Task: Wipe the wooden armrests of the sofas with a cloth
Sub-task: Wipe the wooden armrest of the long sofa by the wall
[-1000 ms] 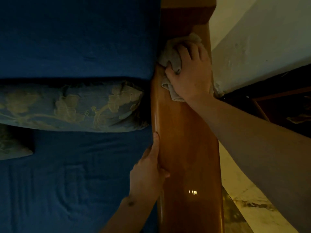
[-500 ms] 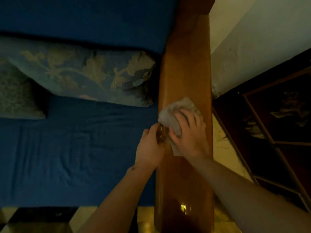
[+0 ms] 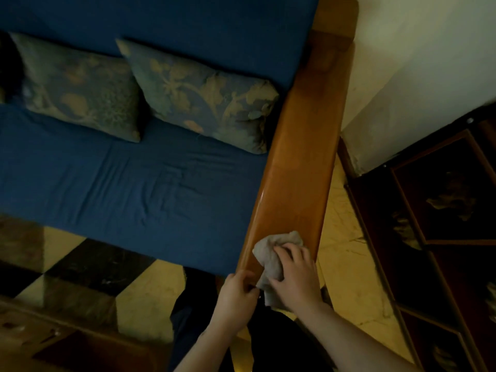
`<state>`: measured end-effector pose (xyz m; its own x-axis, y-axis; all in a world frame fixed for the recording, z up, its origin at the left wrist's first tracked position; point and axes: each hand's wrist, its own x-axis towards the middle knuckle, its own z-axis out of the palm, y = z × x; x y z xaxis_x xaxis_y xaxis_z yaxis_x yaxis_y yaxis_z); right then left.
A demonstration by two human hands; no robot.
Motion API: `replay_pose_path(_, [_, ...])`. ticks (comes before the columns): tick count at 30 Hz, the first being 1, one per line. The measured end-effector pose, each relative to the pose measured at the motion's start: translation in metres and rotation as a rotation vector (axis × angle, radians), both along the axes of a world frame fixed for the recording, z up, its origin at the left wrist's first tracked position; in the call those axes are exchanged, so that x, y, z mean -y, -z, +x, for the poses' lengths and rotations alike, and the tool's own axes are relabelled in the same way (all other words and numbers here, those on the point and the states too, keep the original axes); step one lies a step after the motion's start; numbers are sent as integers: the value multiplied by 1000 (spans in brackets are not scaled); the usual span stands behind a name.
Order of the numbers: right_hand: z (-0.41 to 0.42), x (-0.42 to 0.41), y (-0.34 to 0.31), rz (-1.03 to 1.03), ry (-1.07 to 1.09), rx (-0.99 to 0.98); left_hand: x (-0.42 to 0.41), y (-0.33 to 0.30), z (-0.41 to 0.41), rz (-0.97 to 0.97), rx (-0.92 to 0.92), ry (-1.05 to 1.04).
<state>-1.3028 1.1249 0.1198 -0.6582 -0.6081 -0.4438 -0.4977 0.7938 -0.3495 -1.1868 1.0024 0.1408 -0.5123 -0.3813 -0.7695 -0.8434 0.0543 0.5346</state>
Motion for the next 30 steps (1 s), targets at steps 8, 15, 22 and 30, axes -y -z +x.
replay_pose_path(8, [-16, -2, -21, -233, 870, 413, -8, -20, 30, 18, 37, -164])
replay_pose_path(15, [-21, 26, -31, -93, 856, 668, 3, -21, 43, 67, 1, -321])
replay_pose_path(22, [32, 99, -67, -165, 647, 601, 39, -43, 95, 154, 12, -604])
replay_pose_path(30, [167, 291, -172, -447, 473, 1016, 157, -131, 215, 621, -286, -1468])
